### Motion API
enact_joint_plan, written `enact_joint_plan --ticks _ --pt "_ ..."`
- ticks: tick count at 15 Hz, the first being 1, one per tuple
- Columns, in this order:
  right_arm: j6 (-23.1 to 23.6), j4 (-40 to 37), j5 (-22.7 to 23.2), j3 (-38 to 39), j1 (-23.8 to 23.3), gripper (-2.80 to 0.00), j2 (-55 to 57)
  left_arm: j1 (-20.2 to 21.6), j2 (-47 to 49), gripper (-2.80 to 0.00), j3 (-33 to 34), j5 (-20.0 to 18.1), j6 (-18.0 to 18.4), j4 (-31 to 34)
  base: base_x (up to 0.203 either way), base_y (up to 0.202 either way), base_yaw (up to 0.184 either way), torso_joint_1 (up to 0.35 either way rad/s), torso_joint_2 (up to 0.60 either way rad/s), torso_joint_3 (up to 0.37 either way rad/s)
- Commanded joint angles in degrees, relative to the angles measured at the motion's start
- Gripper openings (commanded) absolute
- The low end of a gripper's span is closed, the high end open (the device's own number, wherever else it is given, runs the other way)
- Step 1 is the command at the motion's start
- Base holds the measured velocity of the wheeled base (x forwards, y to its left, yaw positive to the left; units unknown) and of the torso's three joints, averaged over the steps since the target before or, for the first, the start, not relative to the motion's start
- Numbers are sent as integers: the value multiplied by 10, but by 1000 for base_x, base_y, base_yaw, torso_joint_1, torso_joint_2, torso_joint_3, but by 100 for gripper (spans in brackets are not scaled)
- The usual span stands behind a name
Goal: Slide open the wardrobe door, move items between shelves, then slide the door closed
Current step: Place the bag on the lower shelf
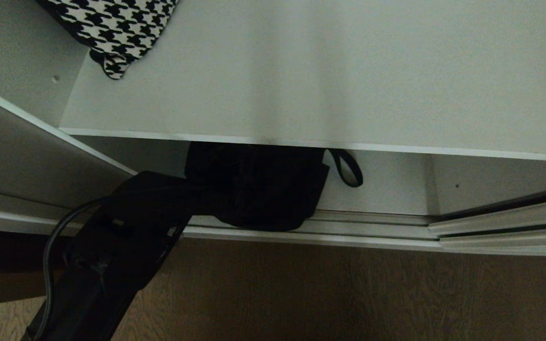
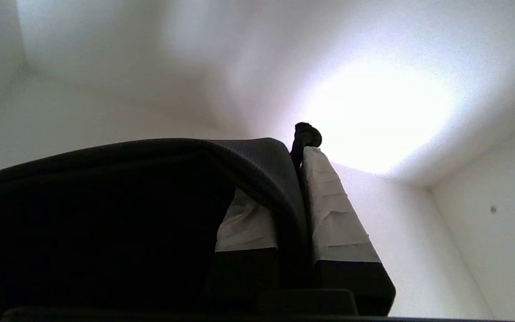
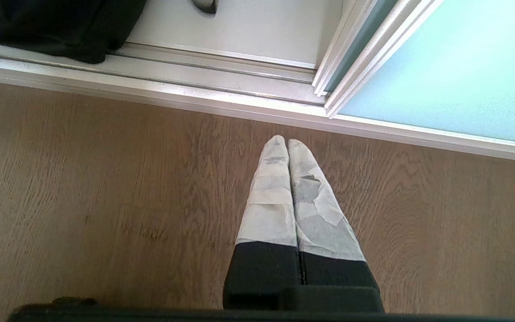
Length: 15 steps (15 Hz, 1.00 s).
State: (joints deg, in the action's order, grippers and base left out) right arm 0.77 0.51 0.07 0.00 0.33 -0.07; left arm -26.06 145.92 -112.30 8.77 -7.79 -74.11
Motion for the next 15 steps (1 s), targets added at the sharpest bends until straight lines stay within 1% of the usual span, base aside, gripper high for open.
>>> enact_joint_plan --ticks 1,4,6,8,13,15 --pt "0 0 0 0 0 -280 0 2 1 -280 0 -2 26 -49 0 0 0 0 0 0" --pt "0 0 0 0 0 -280 0 2 13 -280 0 -5 36 -58 0 0 0 0 0 0" --pt "0 0 0 0 0 -280 0 7 20 -280 0 -5 56 -64 0 0 0 0 0 0" --pt "0 0 0 0 0 -280 0 13 23 -280 0 2 67 -71 0 0 0 0 0 0" --pt "0 0 0 0 0 -280 0 36 16 -280 -1 -4 68 -70 0 0 0 0 0 0" --pt "0 0 0 0 0 -280 0 37 9 -280 -1 -2 67 -71 0 0 0 0 0 0"
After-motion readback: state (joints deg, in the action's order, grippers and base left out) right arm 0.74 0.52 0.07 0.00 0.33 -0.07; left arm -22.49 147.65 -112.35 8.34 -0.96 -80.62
